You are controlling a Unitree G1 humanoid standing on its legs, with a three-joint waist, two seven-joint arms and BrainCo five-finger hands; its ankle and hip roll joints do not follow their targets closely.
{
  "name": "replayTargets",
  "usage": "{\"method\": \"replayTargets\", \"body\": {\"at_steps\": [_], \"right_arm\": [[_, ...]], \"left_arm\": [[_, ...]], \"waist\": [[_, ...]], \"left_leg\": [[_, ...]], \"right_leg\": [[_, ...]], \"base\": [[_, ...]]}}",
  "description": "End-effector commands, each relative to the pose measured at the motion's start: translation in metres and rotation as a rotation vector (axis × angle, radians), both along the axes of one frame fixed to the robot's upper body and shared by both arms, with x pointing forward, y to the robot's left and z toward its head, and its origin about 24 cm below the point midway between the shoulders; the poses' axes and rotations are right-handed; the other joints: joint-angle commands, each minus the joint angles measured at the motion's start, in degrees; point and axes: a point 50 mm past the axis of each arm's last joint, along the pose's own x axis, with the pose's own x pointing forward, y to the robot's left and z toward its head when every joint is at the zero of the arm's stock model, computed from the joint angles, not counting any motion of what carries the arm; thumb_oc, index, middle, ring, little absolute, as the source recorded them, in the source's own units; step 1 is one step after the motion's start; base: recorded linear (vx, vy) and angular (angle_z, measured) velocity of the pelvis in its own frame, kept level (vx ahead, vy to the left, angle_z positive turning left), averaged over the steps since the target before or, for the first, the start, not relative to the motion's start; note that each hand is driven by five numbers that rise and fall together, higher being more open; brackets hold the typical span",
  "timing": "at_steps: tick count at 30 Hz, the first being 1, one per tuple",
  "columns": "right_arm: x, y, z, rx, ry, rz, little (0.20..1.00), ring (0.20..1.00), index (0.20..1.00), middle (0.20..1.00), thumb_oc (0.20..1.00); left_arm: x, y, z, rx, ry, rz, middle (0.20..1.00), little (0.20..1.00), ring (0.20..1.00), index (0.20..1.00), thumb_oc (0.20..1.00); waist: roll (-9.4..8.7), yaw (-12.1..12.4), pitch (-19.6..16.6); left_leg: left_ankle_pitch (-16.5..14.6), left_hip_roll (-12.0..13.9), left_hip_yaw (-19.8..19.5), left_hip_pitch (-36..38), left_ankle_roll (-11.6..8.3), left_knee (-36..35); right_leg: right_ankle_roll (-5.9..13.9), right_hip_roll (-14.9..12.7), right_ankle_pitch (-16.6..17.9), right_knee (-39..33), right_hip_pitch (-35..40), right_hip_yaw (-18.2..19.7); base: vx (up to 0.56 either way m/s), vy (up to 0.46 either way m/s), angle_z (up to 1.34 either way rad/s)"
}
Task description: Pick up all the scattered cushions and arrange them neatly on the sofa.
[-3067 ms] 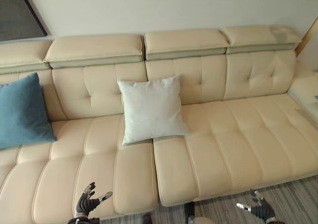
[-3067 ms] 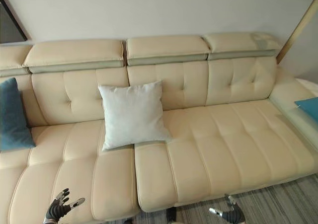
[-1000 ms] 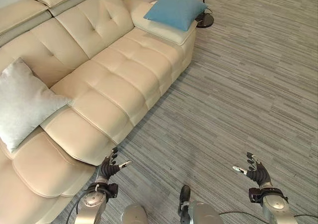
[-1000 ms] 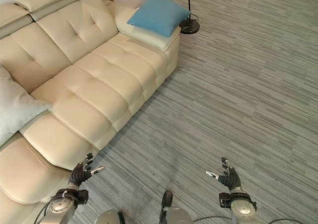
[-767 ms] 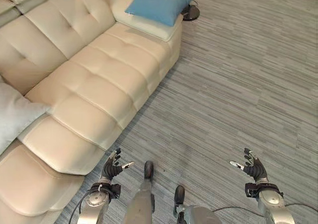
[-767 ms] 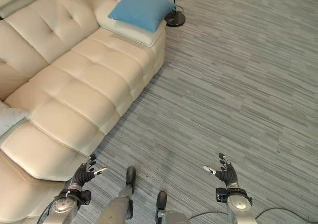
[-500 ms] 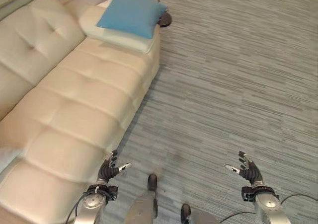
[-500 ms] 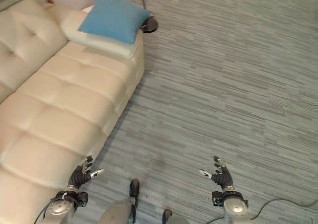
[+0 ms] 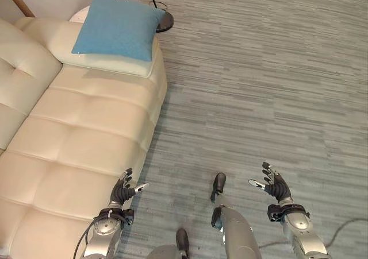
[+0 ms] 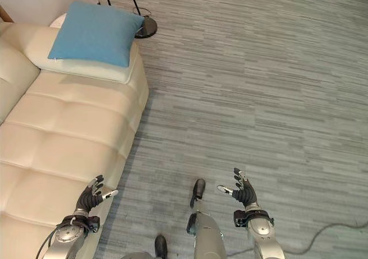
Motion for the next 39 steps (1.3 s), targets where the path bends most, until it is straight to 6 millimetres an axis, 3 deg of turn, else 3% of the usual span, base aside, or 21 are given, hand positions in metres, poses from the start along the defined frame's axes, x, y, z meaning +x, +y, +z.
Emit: {"method": "replayTargets", "body": {"at_steps": [1, 3, 5, 6, 9, 11, 12, 14, 16, 19, 20, 21, 23, 24, 25, 26, 28, 33, 34, 37, 39], "right_arm": [[0.005, -0.012, 0.020, -0.080, -0.095, 0.035, 1.000, 1.000, 1.000, 1.000, 1.000], [0.002, -0.014, 0.020, -0.090, -0.093, 0.037, 1.000, 1.000, 1.000, 1.000, 1.000], [0.002, -0.017, 0.024, -0.091, -0.107, 0.026, 1.000, 1.000, 1.000, 1.000, 1.000], [0.002, -0.019, 0.024, -0.092, -0.106, 0.015, 1.000, 1.000, 1.000, 1.000, 1.000], [0.004, -0.024, 0.030, -0.092, -0.129, -0.003, 1.000, 1.000, 1.000, 1.000, 1.000], [0.005, -0.027, 0.033, -0.091, -0.141, -0.015, 1.000, 1.000, 1.000, 1.000, 1.000], [0.004, -0.028, 0.032, -0.091, -0.140, -0.024, 1.000, 1.000, 1.000, 1.000, 1.000], [0.005, -0.027, 0.031, -0.090, -0.142, -0.036, 1.000, 1.000, 1.000, 1.000, 1.000], [0.004, -0.028, 0.028, -0.091, -0.134, -0.051, 1.000, 1.000, 1.000, 1.000, 1.000], [0.004, -0.029, 0.026, -0.090, -0.124, -0.064, 1.000, 1.000, 1.000, 1.000, 1.000], [0.000, -0.025, 0.023, -0.080, -0.110, -0.046, 1.000, 1.000, 1.000, 1.000, 1.000], [-0.002, -0.019, 0.018, -0.067, -0.093, -0.030, 1.000, 1.000, 1.000, 1.000, 1.000], [-0.004, -0.017, 0.016, -0.054, -0.081, -0.022, 1.000, 1.000, 1.000, 1.000, 1.000], [-0.003, -0.014, 0.015, -0.047, -0.081, -0.015, 1.000, 1.000, 1.000, 1.000, 1.000], [0.000, -0.010, 0.017, -0.046, -0.089, 0.002, 1.000, 1.000, 1.000, 1.000, 1.000], [0.001, -0.007, 0.016, -0.043, -0.090, 0.006, 1.000, 1.000, 1.000, 1.000, 1.000], [0.002, -0.006, 0.016, -0.041, -0.089, 0.010, 1.000, 1.000, 1.000, 1.000, 1.000], [0.005, -0.007, 0.018, -0.040, -0.096, 0.011, 1.000, 1.000, 1.000, 1.000, 1.000], [0.003, -0.009, 0.017, -0.039, -0.086, 0.005, 1.000, 1.000, 1.000, 1.000, 1.000], [0.000, -0.011, 0.014, -0.042, -0.071, -0.003, 1.000, 1.000, 1.000, 1.000, 1.000], [-0.005, -0.015, 0.011, -0.052, -0.053, -0.007, 1.000, 1.000, 1.000, 1.000, 1.000]], "left_arm": [[0.005, -0.001, 0.019, 0.031, -0.108, -0.046, 1.000, 1.000, 1.000, 1.000, 1.000], [0.002, -0.003, 0.017, 0.018, -0.094, -0.053, 1.000, 1.000, 1.000, 1.000, 1.000], [0.000, -0.004, 0.015, -0.003, -0.093, -0.044, 1.000, 1.000, 1.000, 1.000, 1.000], [0.001, -0.004, 0.014, -0.005, -0.091, -0.036, 1.000, 1.000, 1.000, 1.000, 1.000], [0.004, -0.006, 0.015, -0.030, -0.105, -0.007, 1.000, 1.000, 1.000, 1.000, 1.000], [0.002, -0.005, 0.013, -0.026, -0.097, 0.003, 1.000, 1.000, 1.000, 1.000, 1.000], [0.001, -0.004, 0.012, -0.022, -0.094, 0.007, 1.000, 1.000, 1.000, 1.000, 1.000], [-0.001, -0.002, 0.012, -0.018, -0.095, 0.022, 1.000, 1.000, 1.000, 1.000, 1.000], [-0.001, -0.002, 0.012, -0.022, -0.098, 0.033, 1.000, 1.000, 1.000, 1.000, 1.000], [-0.003, 0.001, 0.012, -0.013, -0.098, 0.046, 1.000, 1.000, 1.000, 1.000, 1.000], [-0.009, 0.005, 0.010, 0.001, -0.078, 0.048, 1.000, 1.000, 1.000, 1.000, 1.000], [-0.012, 0.009, 0.009, 0.012, -0.062, 0.051, 1.000, 1.000, 1.000, 1.000, 1.000], [-0.012, 0.011, 0.009, 0.015, -0.060, 0.051, 1.000, 1.000, 1.000, 1.000, 1.000], [-0.011, 0.012, 0.010, 0.024, -0.058, 0.049, 1.000, 1.000, 1.000, 1.000, 1.000], [-0.008, 0.015, 0.012, 0.032, -0.068, 0.053, 1.000, 1.000, 1.000, 1.000, 1.000], [-0.006, 0.017, 0.015, 0.039, -0.082, 0.059, 1.000, 1.000, 1.000, 1.000, 1.000], [-0.005, 0.017, 0.016, 0.038, -0.084, 0.059, 1.000, 1.000, 1.000, 1.000, 1.000], [-0.004, 0.013, 0.014, 0.018, -0.087, 0.054, 1.000, 1.000, 1.000, 1.000, 1.000], [-0.004, 0.011, 0.012, 0.011, -0.077, 0.047, 1.000, 1.000, 1.000, 1.000, 1.000], [-0.003, 0.007, 0.011, -0.001, -0.074, 0.037, 1.000, 1.000, 1.000, 1.000, 1.000], [-0.003, 0.006, 0.010, -0.001, -0.073, 0.024, 1.000, 1.000, 1.000, 1.000, 1.000]], "waist": [[0.59, -0.67, -2.27], [1.21, -0.42, -2.75], [1.26, -0.07, -2.83], [1.03, 0.11, -2.71], [-0.25, 1.88, -1.37], [-0.55, 3.32, -0.99], [-0.33, 4.03, -0.89], [0.82, 5.75, -1.15], [1.03, 7.13, -1.49], [0.28, 8.46, -2.24], [0.50, 8.93, -3.79], [-1.67, 9.22, -4.40], [-2.62, 9.29, -4.68], [-3.26, 9.33, -4.96], [-4.24, 8.94, -4.57], [-3.88, 8.64, -4.30], [-3.18, 8.27, -4.15], [-1.20, 5.87, -1.78], [-1.24, 4.59, -0.93], [-1.27, 3.24, -0.39], [-1.35, 2.53, 0.01]], "left_leg": [[2.11, 8.91, -1.44, -3.75, -4.99, 15.15], [8.59, 12.42, -0.75, -5.95, -5.86, 23.12], [11.43, 13.39, -0.50, -7.96, -5.11, 29.32], [11.84, 13.42, -0.27, -9.59, -4.82, 31.54], [6.37, 10.04, -0.04, -18.67, -3.08, 32.83], [3.95, 7.72, 0.98, -23.26, -2.48, 26.80], [5.52, 7.01, 1.55, -24.80, -2.73, 21.74], [13.31, 5.92, 1.49, -26.98, -4.07, 9.52], [16.22, 5.85, 2.29, -29.60, -4.67, 2.56], [18.21, 6.65, 6.95, -31.02, -4.78, -0.12], [19.88, 7.49, 7.48, -29.48, -3.65, 0.37], [18.49, 6.19, 7.23, -29.82, -2.43, 4.85], [17.21, 5.62, 7.14, -29.41, -1.75, 6.46], [15.99, 5.18, 7.12, -29.21, -1.09, 7.42], [13.66, 3.77, 6.98, -27.71, 0.45, 7.91], [11.71, 3.44, 6.65, -25.43, 1.37, 7.52], [10.99, 3.53, 5.70, -23.34, 1.57, 6.55], [8.54, 3.39, 0.83, -17.58, 1.07, 5.36], [7.53, 2.13, -2.01, -15.37, 0.81, 5.22], [6.96, 0.53, -6.02, -13.16, 0.29, 4.36], [6.47, -0.87, -9.84, -12.15, 0.07, 4.64]], "right_leg": [[3.42, 0.00, -2.72, 1.31, 5.26, -0.63], [1.22, 1.99, -5.57, 1.70, 8.18, -2.00], [-0.60, 3.28, -7.97, 1.17, 11.18, -1.97], [-1.13, 3.47, -8.88, 0.92, 12.32, -1.78], [-1.13, 3.26, -10.78, -0.55, 16.55, -0.22], [-0.45, 3.37, -11.82, -1.92, 19.20, 0.51], [-0.13, 3.77, -12.24, -2.52, 20.56, 0.60], [0.22, 5.97, -13.32, -4.03, 24.03, 1.02], [0.56, 7.06, -14.18, -5.06, 26.80, 1.29], [1.18, 7.27, -16.65, -5.58, 31.99, 2.05], [1.28, 7.44, -17.88, -4.68, 33.56, 2.41], [2.58, 5.27, -18.29, -0.71, 34.19, 2.65], [3.57, 4.04, -17.16, 1.98, 33.50, 2.75], [4.62, 2.81, -14.93, 5.54, 31.98, 2.61], [6.68, 0.12, -7.98, 14.15, 28.50, 2.90], [6.83, -0.96, -4.85, 19.49, 24.75, 2.57], [5.94, -1.16, -5.04, 20.44, 22.25, 2.11], [3.48, 0.94, -11.04, 12.84, 14.96, 1.62], [3.60, 3.48, -10.31, 7.34, 12.25, 5.36], [4.07, 6.26, -8.08, 1.72, 10.27, 9.90], [4.18, 6.32, -6.49, 0.40, 9.85, 10.96]], "base": [[0.40, -0.331, 0.43], [0.49, -0.381, 0.08], [0.42, -0.258, -0.38], [0.37, -0.186, -0.37], [0.37, -0.119, -0.18], [0.36, -0.022, -0.23], [0.37, 0.024, -0.40], [0.43, 0.028, -0.46], [0.41, 0.033, -0.55], [0.55, 0.116, -0.36], [0.89, 0.221, -0.33], [0.67, 0.171, -0.07], [0.37, 0.130, 0.25], [0.48, 0.262, 0.38], [0.49, 0.282, 0.44], [0.38, 0.218, 0.57], [0.24, 0.075, 0.75], [0.31, -0.014, 0.79], [0.30, -0.071, 0.95], [0.29, -0.085, 1.13], [0.27, -0.149, 1.01]]}}
